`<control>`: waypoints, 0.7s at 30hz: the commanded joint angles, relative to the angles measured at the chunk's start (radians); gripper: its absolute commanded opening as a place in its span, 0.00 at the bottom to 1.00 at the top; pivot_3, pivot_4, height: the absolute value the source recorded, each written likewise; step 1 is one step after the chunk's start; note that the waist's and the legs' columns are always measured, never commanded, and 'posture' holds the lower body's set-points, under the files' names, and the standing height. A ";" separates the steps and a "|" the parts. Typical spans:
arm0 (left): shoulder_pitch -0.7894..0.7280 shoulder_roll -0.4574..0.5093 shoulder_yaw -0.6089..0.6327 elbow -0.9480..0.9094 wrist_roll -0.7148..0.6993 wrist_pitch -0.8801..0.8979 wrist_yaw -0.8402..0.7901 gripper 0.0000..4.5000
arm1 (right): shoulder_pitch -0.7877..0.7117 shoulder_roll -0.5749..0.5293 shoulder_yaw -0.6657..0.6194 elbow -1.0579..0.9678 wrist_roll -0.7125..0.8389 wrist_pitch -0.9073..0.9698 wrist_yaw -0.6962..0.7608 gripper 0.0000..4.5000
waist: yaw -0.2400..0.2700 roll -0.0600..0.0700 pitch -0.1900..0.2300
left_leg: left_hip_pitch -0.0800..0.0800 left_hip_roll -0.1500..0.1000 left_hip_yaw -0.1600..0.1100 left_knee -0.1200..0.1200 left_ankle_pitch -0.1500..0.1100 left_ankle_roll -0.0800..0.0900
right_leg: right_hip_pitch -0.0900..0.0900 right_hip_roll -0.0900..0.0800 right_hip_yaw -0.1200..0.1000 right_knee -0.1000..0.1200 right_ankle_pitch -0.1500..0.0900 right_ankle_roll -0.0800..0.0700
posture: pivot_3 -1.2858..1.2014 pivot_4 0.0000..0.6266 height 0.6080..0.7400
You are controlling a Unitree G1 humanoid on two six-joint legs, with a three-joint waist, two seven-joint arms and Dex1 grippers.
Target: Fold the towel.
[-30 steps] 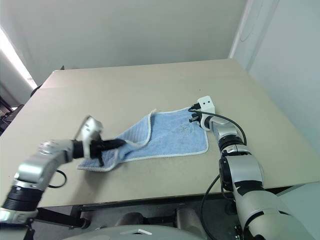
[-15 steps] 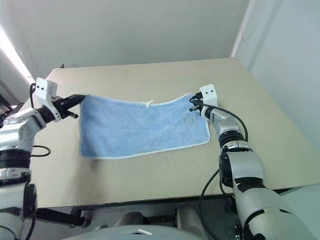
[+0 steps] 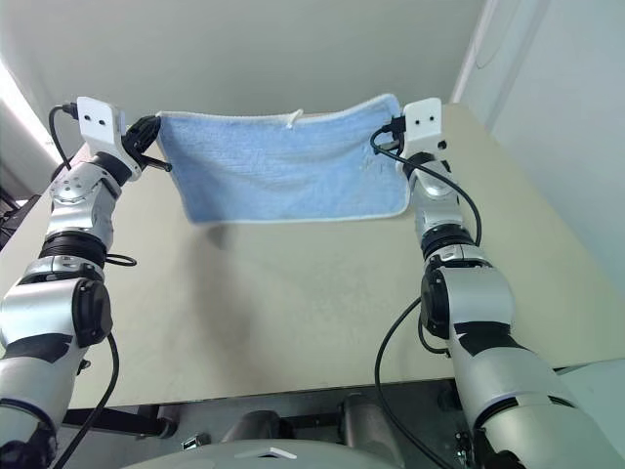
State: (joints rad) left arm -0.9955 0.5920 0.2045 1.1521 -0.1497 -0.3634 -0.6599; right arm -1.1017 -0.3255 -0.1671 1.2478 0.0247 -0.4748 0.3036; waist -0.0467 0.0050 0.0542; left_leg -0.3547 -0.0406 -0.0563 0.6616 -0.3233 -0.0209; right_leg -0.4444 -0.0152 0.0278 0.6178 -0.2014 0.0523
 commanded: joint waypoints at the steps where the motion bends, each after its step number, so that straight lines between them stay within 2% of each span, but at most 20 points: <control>1: 0.082 0.042 0.040 -0.111 -0.083 -0.012 -0.205 0.01 | 0.081 -0.009 -0.002 -0.078 0.032 -0.150 0.138 0.00 | -0.001 0.000 -0.001 | 0.000 0.000 0.000 0.000 0.000 0.000 | 0.000 0.000 0.000 0.000 0.000 0.000 | 0.52 0.00 1.00; 3: 0.206 0.070 0.053 -0.233 -0.124 -0.017 -0.297 0.01 | 0.177 -0.012 -0.004 -0.142 0.058 -0.217 0.215 0.00 | -0.003 0.000 -0.001 | 0.001 0.000 0.000 0.000 0.000 0.000 | 0.001 0.000 0.000 0.000 0.000 0.001 | 0.52 0.00 1.00; 6: 0.359 0.112 0.079 -0.368 -0.155 0.013 -0.323 0.01 | 0.320 -0.008 -0.022 -0.275 0.136 -0.252 0.315 0.00 | -0.005 0.000 -0.001 | 0.001 0.000 0.000 0.002 0.000 0.001 | 0.002 0.000 0.000 0.001 0.000 0.001 | 0.52 0.00 1.00; 12: 0.639 0.147 0.166 -0.607 -0.222 0.075 -0.306 0.01 | 0.637 -0.013 -0.044 -0.651 0.321 -0.161 0.430 0.00 | 0.005 0.000 -0.001 | 0.004 0.001 0.000 0.005 0.000 0.001 | 0.003 0.000 0.001 0.007 0.001 0.001 | 0.52 0.00 1.00; 18: 0.890 0.164 0.236 -0.805 -0.287 0.158 -0.334 0.01 | 0.882 -0.052 -0.060 -0.902 0.426 -0.064 0.493 0.00 | 0.008 0.000 0.000 | 0.027 0.003 0.000 0.005 0.000 0.001 | 0.026 0.003 0.001 0.005 -0.004 0.002 | 0.52 0.00 1.00; 21: 1.047 0.184 0.253 -0.895 -0.317 0.224 -0.386 0.01 | 1.018 -0.078 -0.080 -1.018 0.453 -0.002 0.495 0.00 | 0.005 0.000 0.000 | 0.035 0.005 0.000 0.003 0.000 0.001 | 0.038 0.004 0.000 0.002 -0.009 -0.004 | 0.52 0.00 1.00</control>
State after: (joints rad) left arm 0.0267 0.7454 0.4074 0.2984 -0.4335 -0.1727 -1.0292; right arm -0.1014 -0.3795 -0.1941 0.2978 0.4357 -0.5002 0.8040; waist -0.0415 0.0049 0.0543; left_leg -0.3201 -0.0354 -0.0564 0.6640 -0.3237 -0.0198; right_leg -0.4059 -0.0107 0.0283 0.6198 -0.2110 0.0474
